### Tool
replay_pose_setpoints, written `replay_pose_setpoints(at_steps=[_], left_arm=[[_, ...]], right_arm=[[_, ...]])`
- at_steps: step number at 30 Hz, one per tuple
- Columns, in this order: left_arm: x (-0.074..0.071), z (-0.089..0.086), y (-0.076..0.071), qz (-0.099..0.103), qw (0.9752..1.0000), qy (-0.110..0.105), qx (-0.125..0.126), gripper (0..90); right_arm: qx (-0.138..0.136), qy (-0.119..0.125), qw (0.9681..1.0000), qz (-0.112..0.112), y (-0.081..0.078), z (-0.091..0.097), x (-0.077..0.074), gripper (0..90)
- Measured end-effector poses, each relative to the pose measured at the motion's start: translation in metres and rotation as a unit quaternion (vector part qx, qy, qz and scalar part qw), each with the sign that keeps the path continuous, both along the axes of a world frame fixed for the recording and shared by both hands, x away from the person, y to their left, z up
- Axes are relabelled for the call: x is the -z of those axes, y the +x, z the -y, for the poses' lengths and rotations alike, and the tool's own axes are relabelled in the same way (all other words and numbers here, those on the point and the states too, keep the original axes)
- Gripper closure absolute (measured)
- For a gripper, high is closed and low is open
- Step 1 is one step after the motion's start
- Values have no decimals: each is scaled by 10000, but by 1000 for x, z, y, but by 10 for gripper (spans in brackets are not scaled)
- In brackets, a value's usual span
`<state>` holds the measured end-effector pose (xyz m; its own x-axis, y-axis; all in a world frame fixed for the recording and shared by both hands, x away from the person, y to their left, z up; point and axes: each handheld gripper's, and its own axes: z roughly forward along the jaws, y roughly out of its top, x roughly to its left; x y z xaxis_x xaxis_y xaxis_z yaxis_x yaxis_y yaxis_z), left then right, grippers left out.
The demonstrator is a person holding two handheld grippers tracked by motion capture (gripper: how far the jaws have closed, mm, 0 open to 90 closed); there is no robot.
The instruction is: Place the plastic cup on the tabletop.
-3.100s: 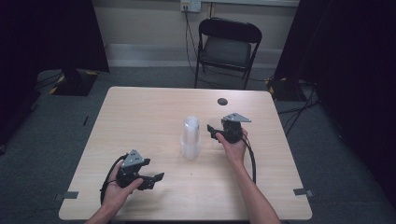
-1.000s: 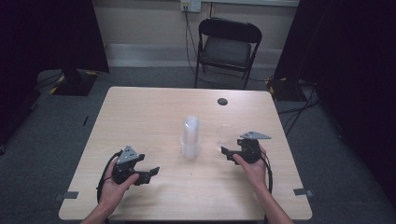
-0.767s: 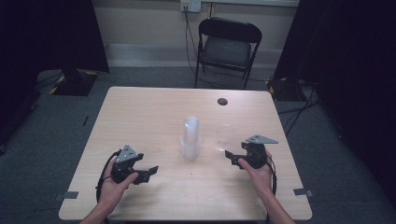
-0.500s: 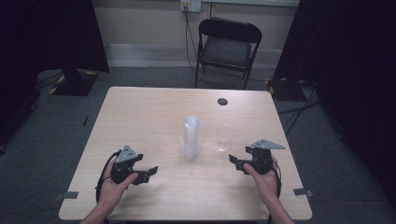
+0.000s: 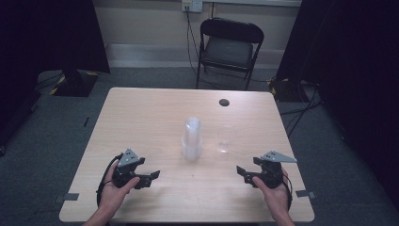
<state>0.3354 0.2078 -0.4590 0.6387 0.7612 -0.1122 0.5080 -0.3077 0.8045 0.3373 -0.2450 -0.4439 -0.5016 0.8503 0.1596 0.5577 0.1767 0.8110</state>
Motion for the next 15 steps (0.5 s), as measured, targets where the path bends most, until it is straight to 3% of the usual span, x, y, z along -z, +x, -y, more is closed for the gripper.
replay_pose_setpoints(at_steps=[7, 15], left_arm=[[3, 1, 1, -57, 10000, 24, -32, 192], [5, -3, 4, -134, 9998, -24, -117, 192]], right_arm=[[314, 70, 9995, -12, -16, 18, 8, 171], [488, 9, 9988, -34, -14, 27, 14, 172]])
